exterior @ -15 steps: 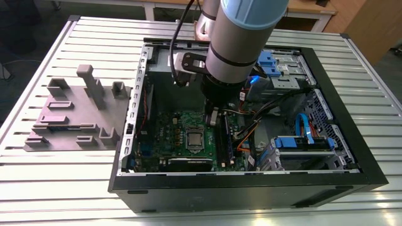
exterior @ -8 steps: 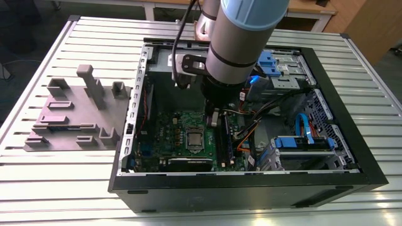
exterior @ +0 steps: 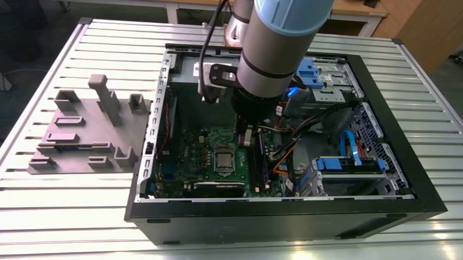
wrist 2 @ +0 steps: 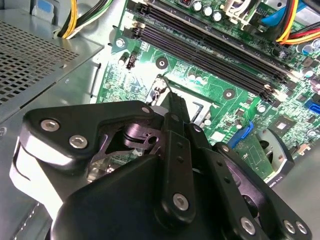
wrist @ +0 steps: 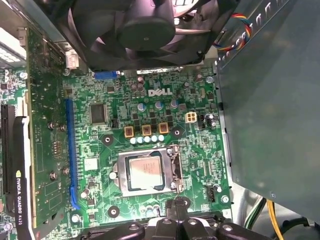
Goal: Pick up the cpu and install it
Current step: 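Install the first cpu locking lever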
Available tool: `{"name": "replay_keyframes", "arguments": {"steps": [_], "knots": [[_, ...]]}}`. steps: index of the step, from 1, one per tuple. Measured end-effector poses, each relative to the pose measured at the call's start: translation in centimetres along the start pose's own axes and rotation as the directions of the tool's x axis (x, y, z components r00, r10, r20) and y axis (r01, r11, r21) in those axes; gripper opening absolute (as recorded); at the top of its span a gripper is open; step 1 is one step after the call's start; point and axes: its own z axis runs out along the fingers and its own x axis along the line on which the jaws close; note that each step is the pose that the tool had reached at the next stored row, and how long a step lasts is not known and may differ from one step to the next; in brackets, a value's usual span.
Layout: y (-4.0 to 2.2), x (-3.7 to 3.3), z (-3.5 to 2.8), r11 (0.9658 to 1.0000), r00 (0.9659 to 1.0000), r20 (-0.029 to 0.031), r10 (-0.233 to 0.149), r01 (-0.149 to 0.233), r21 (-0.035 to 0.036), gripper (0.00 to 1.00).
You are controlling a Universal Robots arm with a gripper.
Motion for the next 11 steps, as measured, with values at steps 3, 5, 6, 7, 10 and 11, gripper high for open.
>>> {"name": "replay_keyframes", "arguments": {"steps": [3,5,6,7,10,11], "knots": [[-0.01,0.01,0.03,1.0,0.9999,0.0042,-0.01,0.01,-0.0009,0.11],[-0.01,0.05,0.04,0.9999,0.9998,0.0162,-0.014,0.014,-0.0007,0.11],[-0.02,0.1,0.05,0.9999,0.9996,0.0218,-0.016,0.016,0.0,0.11],[-0.03,0.18,0.05,0.9998,0.9996,0.0229,-0.017,0.017,0.0004,0.11],[-0.05,0.42,0.04,0.9998,0.9995,0.0225,-0.021,0.021,0.0007,0.11],[-0.06,0.5,0.04,0.9997,0.9995,0.0225,-0.023,0.023,0.0008,0.11]]}}
